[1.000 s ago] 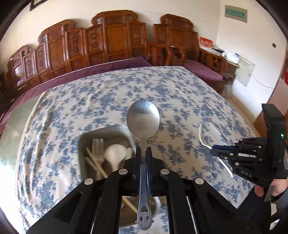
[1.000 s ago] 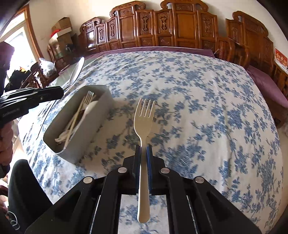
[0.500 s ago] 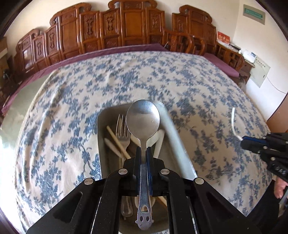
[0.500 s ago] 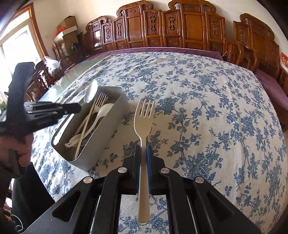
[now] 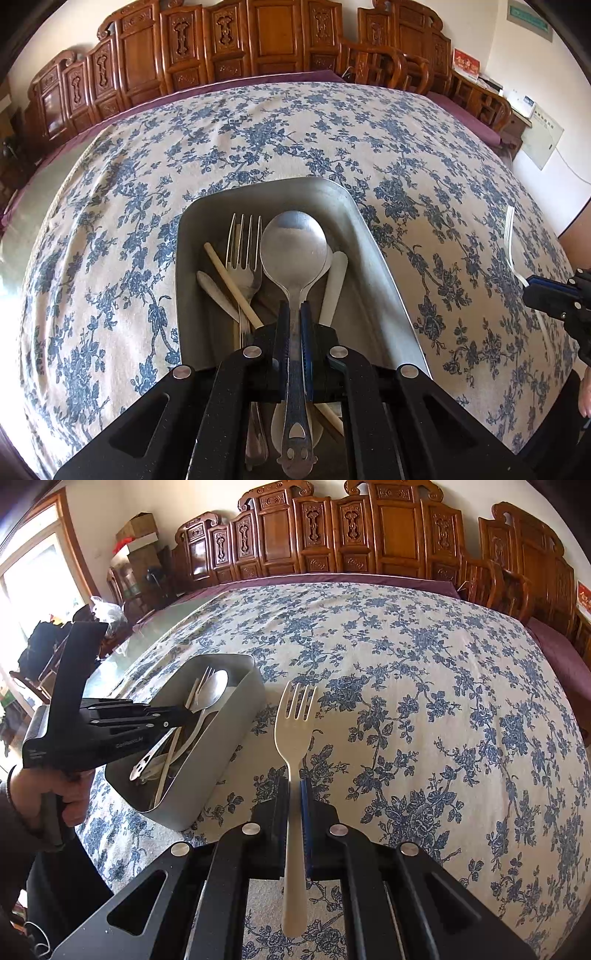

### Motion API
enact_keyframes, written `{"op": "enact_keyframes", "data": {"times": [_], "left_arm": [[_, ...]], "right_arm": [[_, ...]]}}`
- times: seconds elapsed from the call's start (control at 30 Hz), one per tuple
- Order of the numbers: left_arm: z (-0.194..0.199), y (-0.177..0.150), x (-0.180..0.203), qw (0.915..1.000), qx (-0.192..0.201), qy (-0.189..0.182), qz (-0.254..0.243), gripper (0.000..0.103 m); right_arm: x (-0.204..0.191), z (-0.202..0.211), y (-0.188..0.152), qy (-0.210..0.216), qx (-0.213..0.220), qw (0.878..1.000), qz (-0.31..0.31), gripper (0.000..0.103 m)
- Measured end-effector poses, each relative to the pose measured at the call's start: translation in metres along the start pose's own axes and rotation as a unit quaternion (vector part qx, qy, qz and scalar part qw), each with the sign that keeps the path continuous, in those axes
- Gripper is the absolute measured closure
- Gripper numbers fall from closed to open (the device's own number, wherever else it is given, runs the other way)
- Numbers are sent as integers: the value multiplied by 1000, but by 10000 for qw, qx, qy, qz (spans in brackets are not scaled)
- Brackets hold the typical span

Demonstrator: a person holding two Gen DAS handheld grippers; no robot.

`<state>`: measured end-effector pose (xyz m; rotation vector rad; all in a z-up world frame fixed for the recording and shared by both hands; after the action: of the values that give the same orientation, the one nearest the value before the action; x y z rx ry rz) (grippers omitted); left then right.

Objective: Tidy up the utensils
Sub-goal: 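Carry the metal spoon into the grey tray and open the left gripper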

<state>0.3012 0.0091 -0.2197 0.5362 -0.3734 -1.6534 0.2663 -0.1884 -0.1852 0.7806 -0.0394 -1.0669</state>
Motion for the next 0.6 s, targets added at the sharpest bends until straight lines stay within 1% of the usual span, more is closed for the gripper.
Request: {"op": "enact_keyframes", "data": {"times": [0.27, 0.6], "left_arm": [[0, 0, -3, 9999, -95, 87, 17, 97], [26, -2, -19, 9998, 136, 16, 144, 97]], "right_arm": [[-5, 0, 3, 30, 16, 10000, 12, 95], [-25, -4, 13, 109, 24, 9998, 133, 95]]}}
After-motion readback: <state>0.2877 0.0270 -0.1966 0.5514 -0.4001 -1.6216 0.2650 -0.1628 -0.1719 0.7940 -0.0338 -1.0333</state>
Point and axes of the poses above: each gripper's, at about its wrist camera, not at the fingertips, and z roughly against the way its jaws point, x to its right, y to its top, the point moved 3 cm from there along -z, roughly the way its jaws point, and after that the axes turned 11 degrees about y, right-handed, at the moved point
